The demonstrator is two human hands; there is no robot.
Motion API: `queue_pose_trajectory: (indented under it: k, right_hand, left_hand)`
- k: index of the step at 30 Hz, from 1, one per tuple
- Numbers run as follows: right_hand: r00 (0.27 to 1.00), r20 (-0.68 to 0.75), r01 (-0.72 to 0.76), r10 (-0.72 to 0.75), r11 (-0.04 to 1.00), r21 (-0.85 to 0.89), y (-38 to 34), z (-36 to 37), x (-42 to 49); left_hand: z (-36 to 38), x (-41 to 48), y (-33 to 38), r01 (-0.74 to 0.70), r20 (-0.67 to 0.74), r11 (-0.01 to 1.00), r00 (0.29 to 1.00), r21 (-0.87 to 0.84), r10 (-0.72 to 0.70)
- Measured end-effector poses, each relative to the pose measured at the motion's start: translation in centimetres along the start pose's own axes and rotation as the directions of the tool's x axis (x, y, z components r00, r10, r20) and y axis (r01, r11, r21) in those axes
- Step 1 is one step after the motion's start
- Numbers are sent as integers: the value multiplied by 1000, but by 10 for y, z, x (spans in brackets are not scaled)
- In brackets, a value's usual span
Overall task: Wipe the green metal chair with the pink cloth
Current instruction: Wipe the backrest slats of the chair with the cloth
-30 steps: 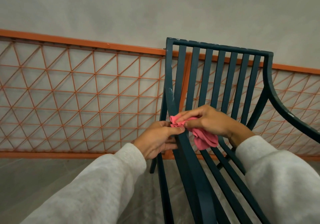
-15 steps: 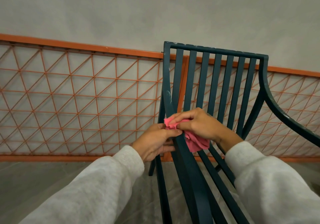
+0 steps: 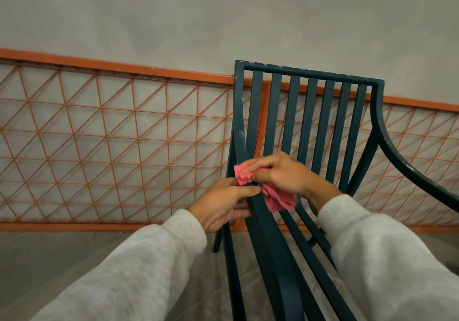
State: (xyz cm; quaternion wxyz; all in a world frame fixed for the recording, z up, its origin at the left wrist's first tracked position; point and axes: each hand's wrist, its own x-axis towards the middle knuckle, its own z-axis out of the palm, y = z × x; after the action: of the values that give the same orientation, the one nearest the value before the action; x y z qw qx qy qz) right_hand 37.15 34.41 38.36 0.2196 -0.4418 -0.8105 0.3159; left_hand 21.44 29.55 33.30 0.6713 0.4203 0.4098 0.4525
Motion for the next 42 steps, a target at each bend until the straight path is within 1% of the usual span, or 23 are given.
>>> queue_pose_trajectory:
  k: [2,4,6,8,10,11,12,14,16,18,19,21,25,27,28,32,35,37,40,42]
  right_hand:
    - [998,66,-7,0,994,106,4,-5,-10]
    - [998,59,-29,20,986,164,9,-7,-12]
    - [999,-13,-44,48,981,187,13,-4,-5]
    - [994,-98,-46,58,992,120,18,-1,6]
    - [988,-144,-49,58,997,65,20,2,11]
    - [985,-160,-47,61,995,89,22,5,10]
    - [982,-174,-45,72,987,154,24,8,6]
    - [974,-193,-37,116,928,371,33,18,-8]
    - [970,-173,-34,173,796,604,43,30,-26]
    - [970,-139,-22,198,646,763,50,41,-38]
    - [970,-135,-12,201,596,803,51,45,-42]
    - [968,-144,9,205,543,840,50,50,-51]
    - [971,-134,16,197,510,860,49,49,-70]
    - [971,-133,9,200,524,852,45,48,-68]
    - [968,-142,3,209,551,834,43,46,-64]
    - [942,-220,-28,252,714,700,28,40,-44]
    - [938,-267,-29,222,817,577,21,38,-44]
    - [952,-229,-50,201,845,532,21,33,-51]
    - [971,-146,-92,188,862,498,23,14,-58]
    - [965,-182,-94,189,898,430,26,4,-53]
  left_hand:
    - [0,1,-1,-4,-2,1000,1000,-1,4]
    - [-1,2,-1,3,-5,1000,1000,1,-3]
    - [-2,2,-1,6,-1,1000,1000,-7,-6]
    - [-3,2,0,11,5,1000,1000,-14,-11]
    - [-3,3,0,15,15,1000,1000,-16,-15]
    - [-3,4,0,18,17,1000,1000,-24,-17]
    - [-3,5,0,19,17,999,1000,-32,-18]
    - [-3,5,-1,12,6,999,1000,-42,-12]
    - [-3,5,-1,12,-9,1000,1000,-22,-13]
    - [-5,6,-1,16,-31,1000,999,16,-15]
    - [-6,7,-1,20,-38,1000,999,24,-19]
    - [-7,8,-2,24,-37,1000,999,7,-23]
    - [-3,8,-5,18,-34,999,999,-29,-18]
    - [-2,8,-4,18,-26,999,999,-33,-19]
    - [-2,8,-3,20,-19,999,1000,-35,-21]
    - [1,4,-3,25,-33,999,999,-41,-26]
    - [2,2,-2,24,-47,999,999,-29,-25]
    - [1,2,1,26,-36,999,999,18,-25]
    - [-1,4,10,29,-34,983,999,183,-23]
    - [-2,9,17,-5,-82,966,996,259,28]
